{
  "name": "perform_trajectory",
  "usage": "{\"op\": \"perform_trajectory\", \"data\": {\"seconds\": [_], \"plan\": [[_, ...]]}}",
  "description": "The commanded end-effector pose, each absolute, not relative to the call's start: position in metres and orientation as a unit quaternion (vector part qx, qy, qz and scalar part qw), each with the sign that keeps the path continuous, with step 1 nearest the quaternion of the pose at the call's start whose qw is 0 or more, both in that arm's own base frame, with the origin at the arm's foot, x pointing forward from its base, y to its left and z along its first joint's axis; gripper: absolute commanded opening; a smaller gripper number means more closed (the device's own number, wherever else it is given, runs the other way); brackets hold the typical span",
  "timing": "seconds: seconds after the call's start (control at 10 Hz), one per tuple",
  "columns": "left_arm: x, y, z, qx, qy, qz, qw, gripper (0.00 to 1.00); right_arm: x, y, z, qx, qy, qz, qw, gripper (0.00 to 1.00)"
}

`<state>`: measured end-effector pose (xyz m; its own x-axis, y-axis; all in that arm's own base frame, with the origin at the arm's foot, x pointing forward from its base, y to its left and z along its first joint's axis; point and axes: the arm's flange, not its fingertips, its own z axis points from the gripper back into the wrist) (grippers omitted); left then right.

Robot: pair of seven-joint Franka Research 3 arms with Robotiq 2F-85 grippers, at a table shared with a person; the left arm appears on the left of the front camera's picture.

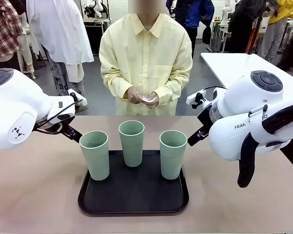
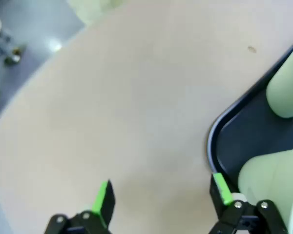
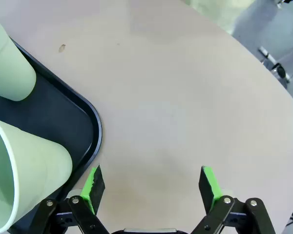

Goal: Place coasters on the table and set cups on them.
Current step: Pick up one Reusable plastic cup and place it on a coaster set by the human.

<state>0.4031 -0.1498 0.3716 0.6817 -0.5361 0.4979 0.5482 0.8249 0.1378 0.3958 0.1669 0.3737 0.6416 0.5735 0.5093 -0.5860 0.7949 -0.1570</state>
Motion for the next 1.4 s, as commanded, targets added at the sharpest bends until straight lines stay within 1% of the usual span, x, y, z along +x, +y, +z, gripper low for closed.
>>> {"op": "perform_trajectory", "data": {"seconds": [0.0, 1.1, 1.2, 1.3], "plan": [[0.403, -0.15, 0.372, -0.011, -0.268, -0.296, 0.917, 1.0, 0.396, 0.167, 0.374, 0.011, -0.277, 0.32, 0.906, 1.0], [0.403, -0.15, 0.372, -0.011, -0.268, -0.296, 0.917, 1.0, 0.396, 0.167, 0.374, 0.011, -0.277, 0.32, 0.906, 1.0], [0.403, -0.138, 0.387, 0.01, -0.259, -0.308, 0.915, 1.0, 0.396, 0.161, 0.384, 0.001, -0.264, 0.304, 0.916, 1.0], [0.403, -0.123, 0.411, 0.026, -0.266, -0.299, 0.916, 1.0, 0.392, 0.16, 0.403, -0.009, -0.261, 0.297, 0.918, 1.0]]}}
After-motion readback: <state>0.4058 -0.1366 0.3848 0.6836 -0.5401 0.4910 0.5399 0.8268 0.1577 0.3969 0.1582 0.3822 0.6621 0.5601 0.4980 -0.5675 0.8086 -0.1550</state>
